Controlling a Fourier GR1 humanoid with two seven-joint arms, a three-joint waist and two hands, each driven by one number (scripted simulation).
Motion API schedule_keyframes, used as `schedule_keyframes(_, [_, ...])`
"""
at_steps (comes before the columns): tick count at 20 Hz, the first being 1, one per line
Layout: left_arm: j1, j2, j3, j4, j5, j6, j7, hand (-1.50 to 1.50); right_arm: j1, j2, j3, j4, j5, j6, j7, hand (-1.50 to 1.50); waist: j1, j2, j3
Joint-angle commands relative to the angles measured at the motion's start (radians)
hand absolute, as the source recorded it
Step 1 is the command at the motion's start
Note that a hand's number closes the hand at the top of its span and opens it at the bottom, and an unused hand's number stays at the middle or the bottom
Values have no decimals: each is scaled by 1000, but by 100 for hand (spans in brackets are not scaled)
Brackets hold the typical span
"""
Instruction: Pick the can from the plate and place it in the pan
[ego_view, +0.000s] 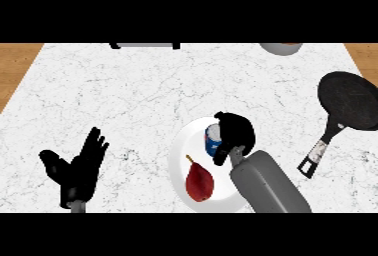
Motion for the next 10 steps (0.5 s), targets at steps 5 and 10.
schedule_keyframes(5, [68, 4, 23, -10, 15, -49, -23, 0, -13, -41, 20, 147, 71, -127, -254, 150, 5, 2, 0])
schedule_keyframes(10, [10, -49, 11, 20, -41, -22, -22, 0, 7, 2, 24, 143, 118, -144, -239, 150, -1, 0, 0])
